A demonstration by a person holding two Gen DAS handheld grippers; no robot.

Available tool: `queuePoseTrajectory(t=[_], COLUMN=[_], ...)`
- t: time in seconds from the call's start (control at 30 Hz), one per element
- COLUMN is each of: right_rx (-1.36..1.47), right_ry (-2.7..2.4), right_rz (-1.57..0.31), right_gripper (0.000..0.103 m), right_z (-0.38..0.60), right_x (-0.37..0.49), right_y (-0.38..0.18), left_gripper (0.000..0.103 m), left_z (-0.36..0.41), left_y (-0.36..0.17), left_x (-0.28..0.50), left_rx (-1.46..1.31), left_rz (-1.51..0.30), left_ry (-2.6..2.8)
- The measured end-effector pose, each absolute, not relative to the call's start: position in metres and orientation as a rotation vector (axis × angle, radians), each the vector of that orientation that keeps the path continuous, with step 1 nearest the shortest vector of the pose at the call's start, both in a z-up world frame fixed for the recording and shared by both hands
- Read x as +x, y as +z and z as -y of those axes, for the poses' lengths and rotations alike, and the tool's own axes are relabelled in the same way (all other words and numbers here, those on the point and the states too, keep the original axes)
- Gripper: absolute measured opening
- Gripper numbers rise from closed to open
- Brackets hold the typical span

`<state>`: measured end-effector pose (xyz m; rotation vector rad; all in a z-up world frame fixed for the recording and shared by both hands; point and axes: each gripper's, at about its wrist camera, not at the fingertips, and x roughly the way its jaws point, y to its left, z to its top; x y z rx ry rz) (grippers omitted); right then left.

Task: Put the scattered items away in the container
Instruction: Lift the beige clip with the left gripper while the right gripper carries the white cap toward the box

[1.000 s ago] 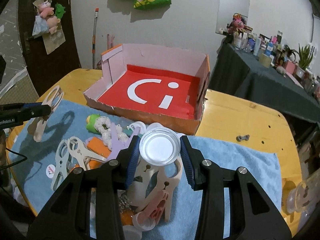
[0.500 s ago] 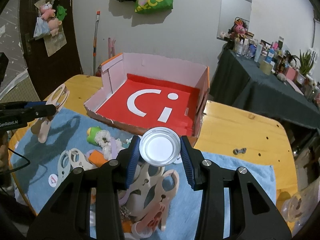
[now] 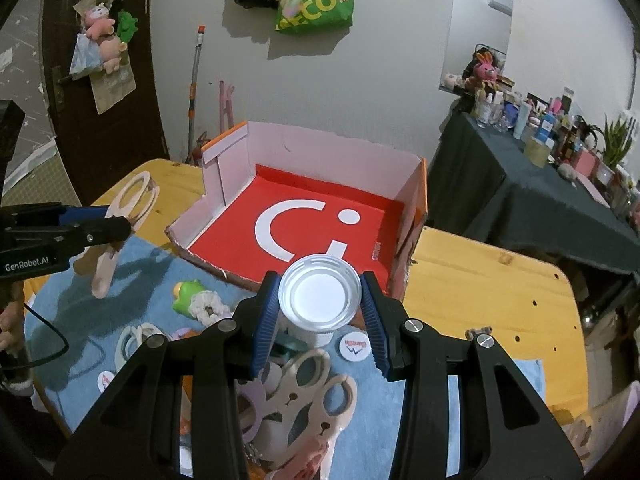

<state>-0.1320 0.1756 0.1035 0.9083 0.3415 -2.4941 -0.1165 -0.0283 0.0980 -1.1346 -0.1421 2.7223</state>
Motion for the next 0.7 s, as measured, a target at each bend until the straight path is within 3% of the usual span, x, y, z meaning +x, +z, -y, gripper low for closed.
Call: queuePoseTrajectory(t=[0.7], right_rx=[0.914], right_ry=[-2.463], right_rz=[-0.340], right_gripper=[0.039], right_z=[-0.156], right_x=[-0.148], right_y=[0.104], left_gripper=[0.037], left_z=[0.017], left_y=[0.098], left_x=[-0.136], left_rx=[-1.143], left_rz=[0.115], left_ry=[2.702])
